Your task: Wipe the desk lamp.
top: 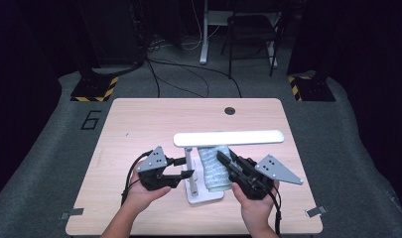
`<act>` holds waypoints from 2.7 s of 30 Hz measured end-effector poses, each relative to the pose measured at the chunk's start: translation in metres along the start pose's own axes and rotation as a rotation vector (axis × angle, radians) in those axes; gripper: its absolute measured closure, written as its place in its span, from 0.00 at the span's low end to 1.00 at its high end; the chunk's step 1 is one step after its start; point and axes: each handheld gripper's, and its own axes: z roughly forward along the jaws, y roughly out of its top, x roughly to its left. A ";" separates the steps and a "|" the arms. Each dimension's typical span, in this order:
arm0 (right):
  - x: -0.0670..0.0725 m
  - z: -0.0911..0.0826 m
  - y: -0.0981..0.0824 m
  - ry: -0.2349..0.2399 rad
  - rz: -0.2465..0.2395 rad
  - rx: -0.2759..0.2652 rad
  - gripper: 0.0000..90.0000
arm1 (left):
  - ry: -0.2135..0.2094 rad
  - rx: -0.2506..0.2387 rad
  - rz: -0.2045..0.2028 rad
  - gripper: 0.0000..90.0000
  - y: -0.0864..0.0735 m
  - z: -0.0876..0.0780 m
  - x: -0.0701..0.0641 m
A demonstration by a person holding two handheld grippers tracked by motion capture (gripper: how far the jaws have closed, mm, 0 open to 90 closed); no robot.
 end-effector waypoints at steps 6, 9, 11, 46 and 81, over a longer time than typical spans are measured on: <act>0.013 0.012 0.001 0.028 -0.029 0.011 0.85 | 0.011 0.001 0.012 0.59 0.001 0.003 -0.002; 0.020 0.018 0.002 0.036 -0.044 0.020 0.84 | 0.020 0.001 0.013 0.59 0.001 0.004 -0.002; 0.026 0.021 0.002 0.044 -0.043 0.023 0.84 | 0.025 0.000 0.011 0.59 0.001 0.004 -0.002; -0.008 -0.006 -0.003 -0.069 -0.043 -0.033 0.85 | 0.030 0.005 0.010 0.59 0.001 0.006 -0.004; -0.059 -0.046 -0.004 -0.250 -0.002 -0.069 0.85 | 0.030 0.014 0.005 0.59 0.002 0.005 -0.004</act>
